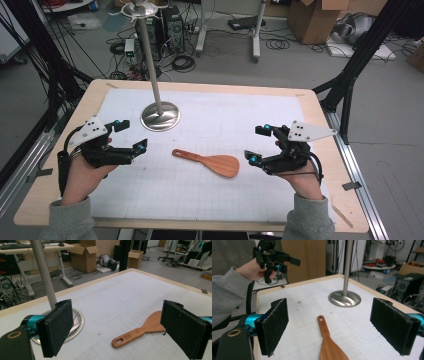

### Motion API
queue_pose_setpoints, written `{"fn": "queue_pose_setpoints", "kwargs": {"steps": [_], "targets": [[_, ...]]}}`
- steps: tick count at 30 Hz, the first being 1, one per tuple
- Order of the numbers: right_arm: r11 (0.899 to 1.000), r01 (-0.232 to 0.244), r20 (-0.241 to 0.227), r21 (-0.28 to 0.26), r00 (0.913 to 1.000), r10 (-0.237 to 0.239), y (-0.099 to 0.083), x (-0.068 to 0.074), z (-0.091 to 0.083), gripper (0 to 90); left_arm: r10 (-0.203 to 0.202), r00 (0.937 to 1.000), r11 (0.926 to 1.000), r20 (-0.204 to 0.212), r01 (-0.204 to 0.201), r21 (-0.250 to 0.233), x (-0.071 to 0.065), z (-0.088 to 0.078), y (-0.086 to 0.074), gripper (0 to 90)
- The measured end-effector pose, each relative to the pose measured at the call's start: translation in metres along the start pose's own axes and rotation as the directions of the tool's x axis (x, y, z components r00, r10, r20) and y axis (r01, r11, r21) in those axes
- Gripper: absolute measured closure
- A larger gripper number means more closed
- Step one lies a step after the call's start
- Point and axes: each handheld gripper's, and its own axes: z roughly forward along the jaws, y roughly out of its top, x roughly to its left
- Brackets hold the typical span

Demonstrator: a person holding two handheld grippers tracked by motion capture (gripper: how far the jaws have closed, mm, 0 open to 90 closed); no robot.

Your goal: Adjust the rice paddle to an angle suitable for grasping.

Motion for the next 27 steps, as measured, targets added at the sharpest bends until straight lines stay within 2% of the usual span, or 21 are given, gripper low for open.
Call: {"fn": "queue_pose_setpoints", "kwargs": {"steps": [2, 7, 14, 21, 27], "targets": [[1.0, 0.0, 0.012, 0.018, 0.9999, 0.0, -0.001, -0.001, 0.001, 14.2, 0.006, 0.9999, 1.0, 0.01, -0.006, -0.001, 0.0, 0.0, 0.0, 11.8], [1.0, 0.001, 0.012, 0.006, 0.9999, -0.001, -0.001, -0.002, 0.002, 14.2, 0.014, 0.9995, 0.9999, 0.029, -0.014, 0.002, -0.003, 0.002, 0.0, 11.8], [1.0, 0.001, 0.011, 0.01, 0.9999, -0.001, -0.002, -0.002, 0.004, 14.2, 0.008, 0.9997, 0.9999, 0.023, -0.008, 0.009, -0.002, 0.003, -0.002, 11.8], [1.0, 0.015, 0.017, -0.022, 0.9997, -0.015, 0.0, -0.003, 0.008, 14.9, 0.004, 0.9999, 0.9997, 0.011, -0.004, 0.024, -0.002, 0.001, -0.006, 11.8], [1.0, 0.003, 0.003, -0.006, 1.0, -0.003, -0.001, -0.007, 0.017, 15.0, 0.002, 1.0, 0.9993, -0.002, -0.002, 0.036, -0.001, -0.003, -0.011, 11.8]]}}
